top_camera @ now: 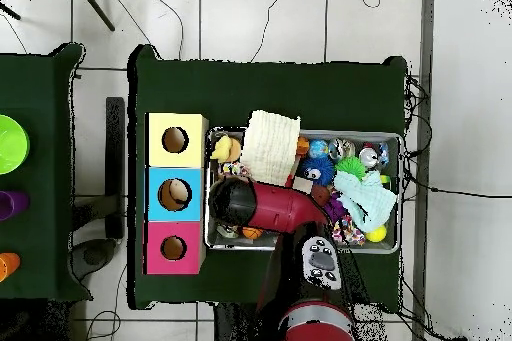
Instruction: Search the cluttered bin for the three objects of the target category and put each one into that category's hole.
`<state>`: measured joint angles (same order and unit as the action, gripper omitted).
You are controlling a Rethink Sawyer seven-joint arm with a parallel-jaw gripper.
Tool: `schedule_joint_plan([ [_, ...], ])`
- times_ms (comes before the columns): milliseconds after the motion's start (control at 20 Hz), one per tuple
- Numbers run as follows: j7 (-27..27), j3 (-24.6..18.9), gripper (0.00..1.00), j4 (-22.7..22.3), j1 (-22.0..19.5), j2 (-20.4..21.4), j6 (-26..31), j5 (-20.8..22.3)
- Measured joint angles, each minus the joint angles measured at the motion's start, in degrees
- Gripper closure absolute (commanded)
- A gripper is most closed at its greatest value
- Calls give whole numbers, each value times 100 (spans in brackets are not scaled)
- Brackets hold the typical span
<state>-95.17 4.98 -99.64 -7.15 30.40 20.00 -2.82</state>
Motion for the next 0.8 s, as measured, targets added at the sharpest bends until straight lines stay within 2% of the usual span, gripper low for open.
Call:
schedule_joint_plan([
  [800,0,59,100,2,107,-4,2,-80],
])
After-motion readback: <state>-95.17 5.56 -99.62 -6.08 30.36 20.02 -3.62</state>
